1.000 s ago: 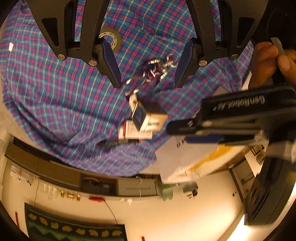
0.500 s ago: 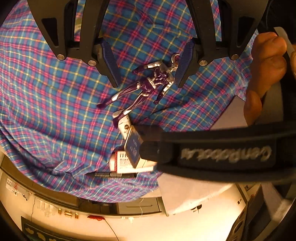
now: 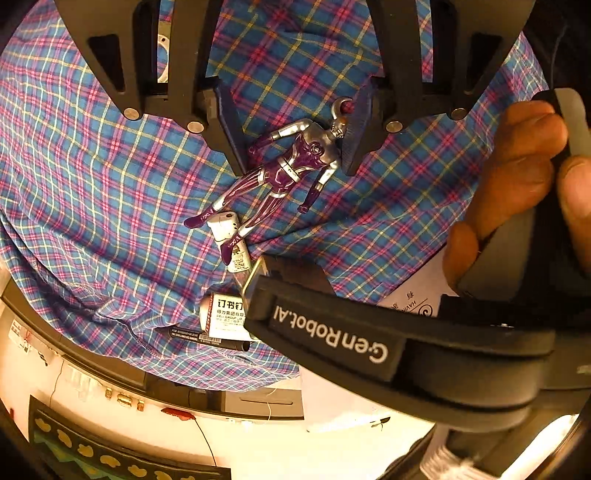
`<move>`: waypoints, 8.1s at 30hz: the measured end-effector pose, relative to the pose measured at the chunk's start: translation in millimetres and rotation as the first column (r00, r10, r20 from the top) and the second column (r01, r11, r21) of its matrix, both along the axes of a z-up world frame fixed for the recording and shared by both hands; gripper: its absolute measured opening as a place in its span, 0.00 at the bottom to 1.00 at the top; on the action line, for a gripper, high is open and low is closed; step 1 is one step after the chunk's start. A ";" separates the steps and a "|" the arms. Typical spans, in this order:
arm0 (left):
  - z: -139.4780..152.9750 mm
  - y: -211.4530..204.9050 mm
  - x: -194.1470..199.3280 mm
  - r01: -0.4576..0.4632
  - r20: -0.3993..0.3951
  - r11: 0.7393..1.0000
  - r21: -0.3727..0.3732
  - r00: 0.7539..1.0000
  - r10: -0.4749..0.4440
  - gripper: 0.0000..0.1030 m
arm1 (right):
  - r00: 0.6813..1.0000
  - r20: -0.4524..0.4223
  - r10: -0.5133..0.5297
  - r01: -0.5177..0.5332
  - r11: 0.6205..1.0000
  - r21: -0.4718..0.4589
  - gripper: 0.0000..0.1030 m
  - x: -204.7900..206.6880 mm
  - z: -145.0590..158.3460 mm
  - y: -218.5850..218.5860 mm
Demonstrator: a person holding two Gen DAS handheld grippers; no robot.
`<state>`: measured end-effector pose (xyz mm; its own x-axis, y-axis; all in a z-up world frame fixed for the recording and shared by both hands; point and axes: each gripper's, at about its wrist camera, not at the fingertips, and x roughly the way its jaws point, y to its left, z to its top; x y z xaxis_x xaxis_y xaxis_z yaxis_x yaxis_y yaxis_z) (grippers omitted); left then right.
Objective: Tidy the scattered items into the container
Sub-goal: 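Grasp the gold square device with the left gripper while the right gripper grasps the purple figure, then carry the gold device in the left gripper and the figure in the right gripper to the box, then open the right gripper dropping the figure into the box while the left gripper lowers the gold device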
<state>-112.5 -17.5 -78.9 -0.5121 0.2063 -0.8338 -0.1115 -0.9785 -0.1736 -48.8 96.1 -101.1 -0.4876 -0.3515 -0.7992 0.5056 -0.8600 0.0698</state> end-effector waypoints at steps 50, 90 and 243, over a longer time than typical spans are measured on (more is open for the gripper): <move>66.5 -26.4 46.9 -0.021 -0.160 1.000 0.021 0.987 0.025 0.51 | 0.999 -0.054 0.001 -0.009 0.988 -0.157 0.51 16.8 52.6 7.4; 160.8 -99.1 111.4 -0.085 -0.343 0.975 0.203 0.927 0.152 0.51 | 0.979 -0.200 -0.035 -0.003 0.982 -0.189 0.51 48.1 141.9 -35.5; 78.6 -263.2 42.9 -0.410 -0.078 0.911 -0.031 0.910 0.407 0.53 | 0.965 0.262 0.003 -0.004 1.000 0.004 0.59 -188.8 95.9 -250.2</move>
